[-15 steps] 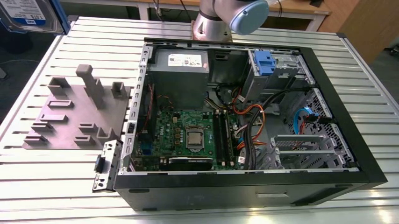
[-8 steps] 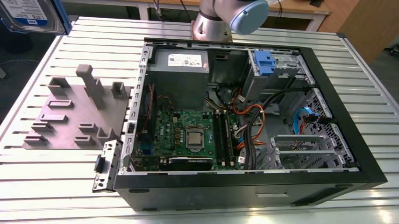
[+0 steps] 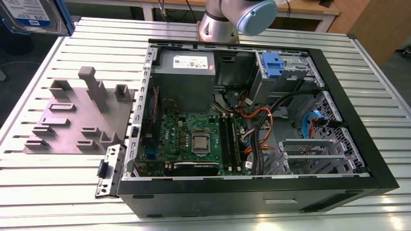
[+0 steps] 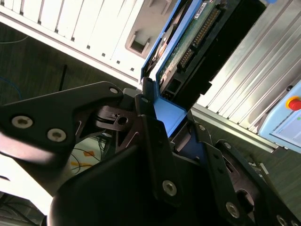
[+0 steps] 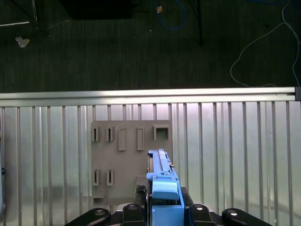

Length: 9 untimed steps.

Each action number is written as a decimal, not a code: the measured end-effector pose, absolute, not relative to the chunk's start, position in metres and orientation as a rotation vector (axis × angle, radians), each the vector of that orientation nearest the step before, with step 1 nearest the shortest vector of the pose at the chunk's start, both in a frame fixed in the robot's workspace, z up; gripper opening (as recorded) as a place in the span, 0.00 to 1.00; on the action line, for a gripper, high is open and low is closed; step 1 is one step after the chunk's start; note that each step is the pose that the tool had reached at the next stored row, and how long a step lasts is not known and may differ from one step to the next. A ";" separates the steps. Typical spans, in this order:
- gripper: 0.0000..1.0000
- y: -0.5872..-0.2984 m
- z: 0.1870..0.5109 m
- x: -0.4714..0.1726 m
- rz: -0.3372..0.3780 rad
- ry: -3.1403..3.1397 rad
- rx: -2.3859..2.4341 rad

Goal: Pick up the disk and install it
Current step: 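Pick up the disk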

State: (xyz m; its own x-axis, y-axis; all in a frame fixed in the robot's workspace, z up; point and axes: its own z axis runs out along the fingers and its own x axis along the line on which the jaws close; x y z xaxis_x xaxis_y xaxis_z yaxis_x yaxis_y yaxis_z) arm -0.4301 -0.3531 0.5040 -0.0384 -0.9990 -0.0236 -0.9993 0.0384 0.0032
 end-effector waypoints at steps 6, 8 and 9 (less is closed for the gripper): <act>0.37 -0.353 0.504 -0.429 0.029 2.253 -2.168; 0.37 -0.353 0.504 -0.428 0.029 2.253 -2.168; 0.37 -0.353 0.504 -0.427 0.029 2.253 -2.168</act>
State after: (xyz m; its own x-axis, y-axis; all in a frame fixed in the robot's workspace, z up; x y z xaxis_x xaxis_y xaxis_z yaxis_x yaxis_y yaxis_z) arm -0.4270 -0.3531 0.5040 -0.0384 -0.9990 -0.0236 -0.9993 0.0384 0.0031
